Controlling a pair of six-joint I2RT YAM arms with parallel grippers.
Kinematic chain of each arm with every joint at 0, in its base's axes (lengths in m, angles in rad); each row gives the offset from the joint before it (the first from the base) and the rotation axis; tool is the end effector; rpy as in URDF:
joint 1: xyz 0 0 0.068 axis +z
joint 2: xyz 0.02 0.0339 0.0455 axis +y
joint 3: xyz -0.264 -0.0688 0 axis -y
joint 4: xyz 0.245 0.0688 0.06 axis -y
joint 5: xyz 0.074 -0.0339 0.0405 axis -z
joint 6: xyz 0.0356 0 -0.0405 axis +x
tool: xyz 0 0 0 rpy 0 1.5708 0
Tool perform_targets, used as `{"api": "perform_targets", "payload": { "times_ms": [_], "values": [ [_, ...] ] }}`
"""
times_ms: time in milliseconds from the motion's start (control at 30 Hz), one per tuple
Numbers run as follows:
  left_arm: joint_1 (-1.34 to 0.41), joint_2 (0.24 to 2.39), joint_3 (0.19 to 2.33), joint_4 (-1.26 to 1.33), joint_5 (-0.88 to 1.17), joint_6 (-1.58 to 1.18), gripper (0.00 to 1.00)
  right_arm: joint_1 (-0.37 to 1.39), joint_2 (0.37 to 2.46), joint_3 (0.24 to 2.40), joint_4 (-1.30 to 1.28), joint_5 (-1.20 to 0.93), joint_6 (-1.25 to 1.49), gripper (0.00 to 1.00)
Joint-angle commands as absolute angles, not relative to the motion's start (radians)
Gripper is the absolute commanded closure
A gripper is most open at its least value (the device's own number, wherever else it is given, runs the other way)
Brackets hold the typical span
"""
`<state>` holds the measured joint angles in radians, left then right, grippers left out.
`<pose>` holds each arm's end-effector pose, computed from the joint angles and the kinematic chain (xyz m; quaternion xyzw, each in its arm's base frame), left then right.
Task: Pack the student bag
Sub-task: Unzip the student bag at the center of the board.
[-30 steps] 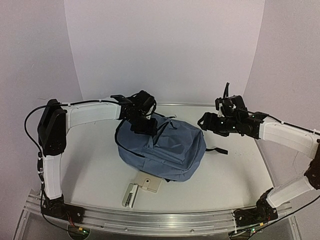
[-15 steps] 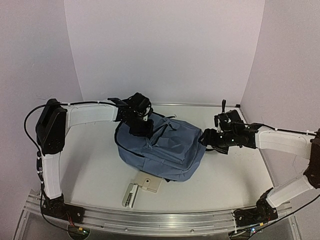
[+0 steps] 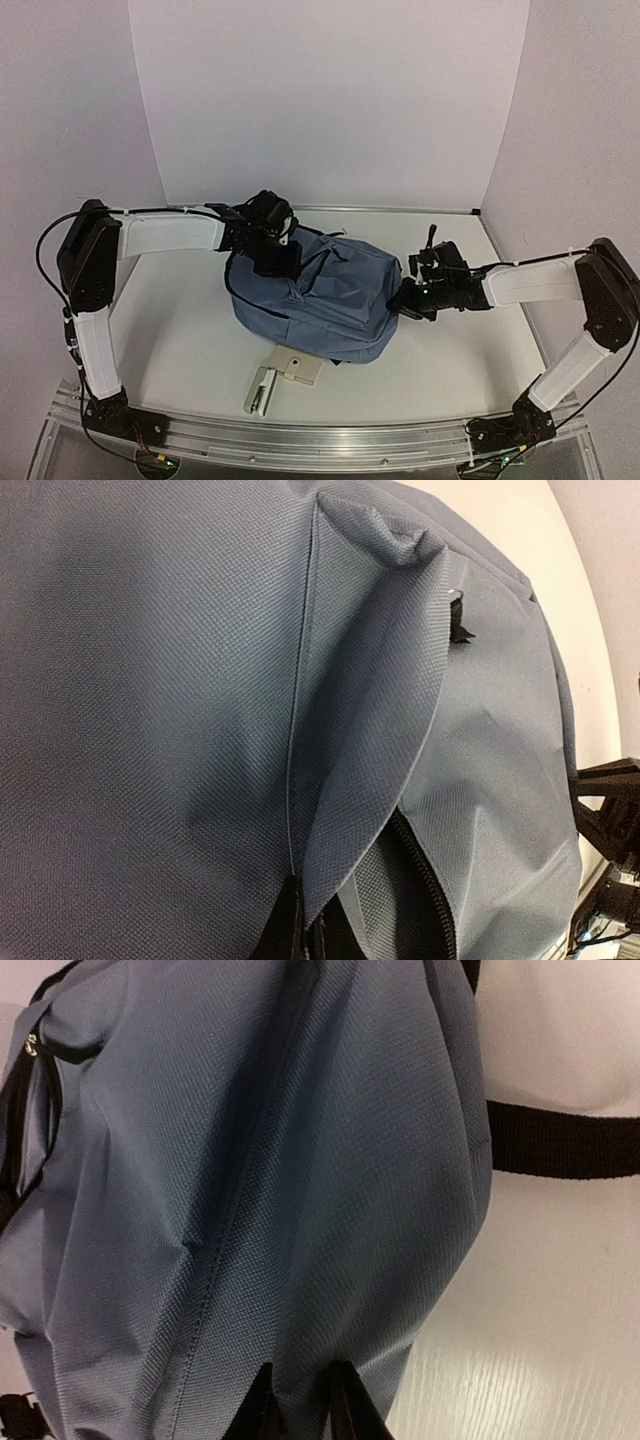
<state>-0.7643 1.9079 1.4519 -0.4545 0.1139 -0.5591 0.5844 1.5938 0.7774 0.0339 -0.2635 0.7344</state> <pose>0.3010 -0.2941 0.2222 0.1151 0.9376 -0.2414 0.2223 0.2571 0.1812 0.1636 0.0183 0.9165 0.3291 0.2266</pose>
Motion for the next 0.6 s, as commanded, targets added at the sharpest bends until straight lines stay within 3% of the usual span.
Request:
{"api": "perform_targets", "payload": {
  "times_ms": [0, 367, 500, 567],
  "values": [
    [-0.747, 1.814, 1.391, -0.46, 0.106, -0.61, 1.0, 0.584, 1.674, 0.89, 0.08, -0.176, 0.684, 1.0],
    [-0.72, 1.75, 1.225, -0.303, 0.087, -0.777, 1.0, 0.556, 1.948, 1.319, -0.1, 0.072, 0.509, 0.98],
    [-0.715, 1.73, 1.153, -0.222, 0.057, -0.857, 1.0, 0.559, 1.918, 1.383, -0.185, 0.149, 0.479, 0.54],
    [-0.715, 1.725, 1.132, -0.193, 0.047, -0.893, 1.0, 0.567, 1.86, 1.387, -0.21, 0.184, 0.464, 0.44]
  ]
}}
